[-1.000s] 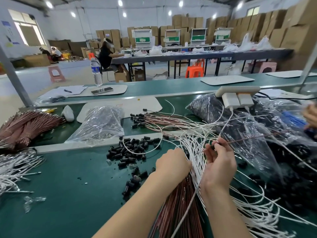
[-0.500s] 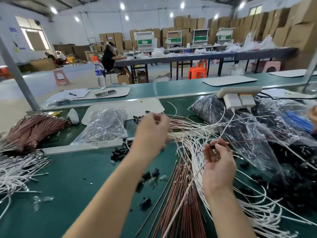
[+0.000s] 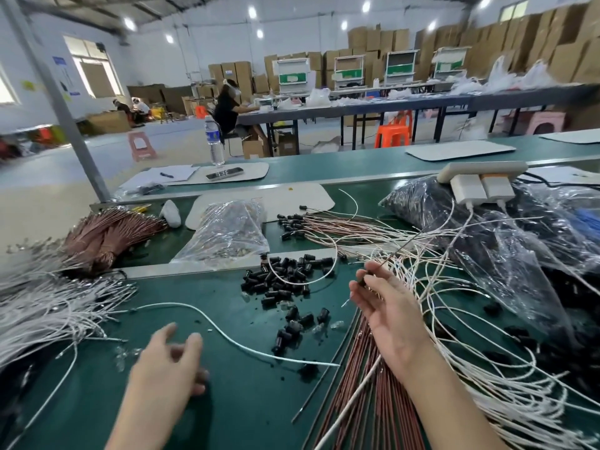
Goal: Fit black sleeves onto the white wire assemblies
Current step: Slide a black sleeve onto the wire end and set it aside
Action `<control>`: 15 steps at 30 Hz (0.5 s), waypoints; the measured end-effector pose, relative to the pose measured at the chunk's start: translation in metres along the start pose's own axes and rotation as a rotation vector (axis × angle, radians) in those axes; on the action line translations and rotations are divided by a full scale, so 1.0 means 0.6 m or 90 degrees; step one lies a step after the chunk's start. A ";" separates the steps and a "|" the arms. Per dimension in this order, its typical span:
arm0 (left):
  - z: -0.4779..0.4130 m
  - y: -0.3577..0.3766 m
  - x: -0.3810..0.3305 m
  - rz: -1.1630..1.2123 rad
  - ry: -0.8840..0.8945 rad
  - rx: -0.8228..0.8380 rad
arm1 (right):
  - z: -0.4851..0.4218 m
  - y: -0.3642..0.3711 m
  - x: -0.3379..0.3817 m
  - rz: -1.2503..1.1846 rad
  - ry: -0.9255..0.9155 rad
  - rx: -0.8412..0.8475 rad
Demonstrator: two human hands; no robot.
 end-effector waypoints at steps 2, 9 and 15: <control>0.031 0.013 -0.020 -0.174 0.257 0.058 | 0.000 0.000 -0.001 0.012 0.002 -0.007; 0.062 0.093 -0.065 -0.341 0.656 0.316 | -0.001 -0.002 0.000 -0.020 0.023 -0.008; 0.039 0.116 -0.067 -0.218 0.632 0.240 | -0.006 -0.004 -0.001 -0.061 0.028 -0.008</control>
Point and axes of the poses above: each hand's wrist, its own z-axis away from the middle knuckle, its own y-axis out of the palm, x = y × z, the point moved 2 cm from there along -z, towards the middle knuckle, and after that the axes turned 13 degrees about y, right-handed, at the moved point
